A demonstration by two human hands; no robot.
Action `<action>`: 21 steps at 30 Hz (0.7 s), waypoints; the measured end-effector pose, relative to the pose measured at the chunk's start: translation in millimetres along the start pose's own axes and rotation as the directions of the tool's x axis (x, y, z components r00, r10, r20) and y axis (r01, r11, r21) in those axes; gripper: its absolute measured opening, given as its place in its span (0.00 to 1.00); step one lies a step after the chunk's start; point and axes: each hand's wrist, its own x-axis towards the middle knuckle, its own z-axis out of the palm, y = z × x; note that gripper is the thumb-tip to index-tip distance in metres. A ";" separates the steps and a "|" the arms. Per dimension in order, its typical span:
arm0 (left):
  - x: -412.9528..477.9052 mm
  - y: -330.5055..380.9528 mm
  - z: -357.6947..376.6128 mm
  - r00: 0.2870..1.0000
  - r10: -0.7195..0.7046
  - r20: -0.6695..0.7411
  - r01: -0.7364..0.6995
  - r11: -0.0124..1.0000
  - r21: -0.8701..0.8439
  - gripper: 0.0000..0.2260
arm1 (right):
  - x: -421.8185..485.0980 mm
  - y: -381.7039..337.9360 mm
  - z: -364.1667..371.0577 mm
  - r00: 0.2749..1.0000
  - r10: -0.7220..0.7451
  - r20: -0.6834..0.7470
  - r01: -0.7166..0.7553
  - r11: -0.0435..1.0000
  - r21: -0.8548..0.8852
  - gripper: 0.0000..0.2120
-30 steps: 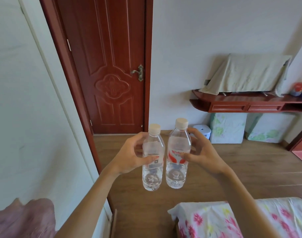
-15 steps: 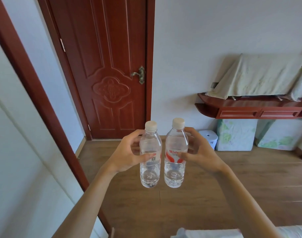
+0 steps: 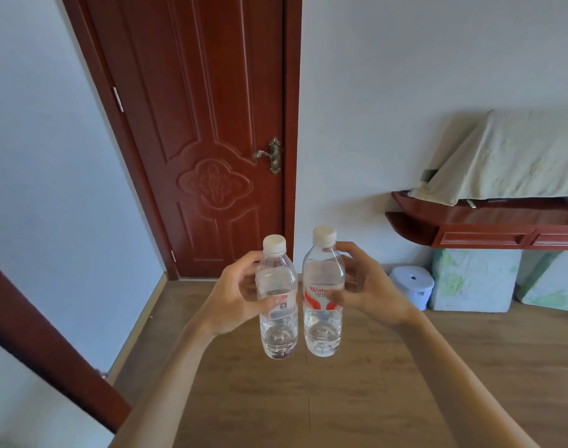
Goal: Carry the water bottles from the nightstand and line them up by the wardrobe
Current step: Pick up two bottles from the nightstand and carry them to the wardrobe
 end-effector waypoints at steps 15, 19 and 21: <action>129.0 -81.1 -65.7 0.999 -0.034 -0.016 0.035 0.999 0.026 0.27 | 159.9 45.5 -2.5 1.000 -0.001 -0.008 0.001 1.000 0.013 0.30; 164.1 -97.3 -91.8 0.999 -0.038 -0.022 0.039 0.998 0.041 0.27 | 203.5 46.8 -2.7 1.000 -0.006 -0.015 0.006 1.000 0.021 0.32; 178.9 -103.4 -103.8 0.999 -0.036 -0.021 0.037 0.998 0.047 0.27 | 222.5 50.0 -3.9 1.000 -0.017 -0.020 0.018 1.000 0.024 0.31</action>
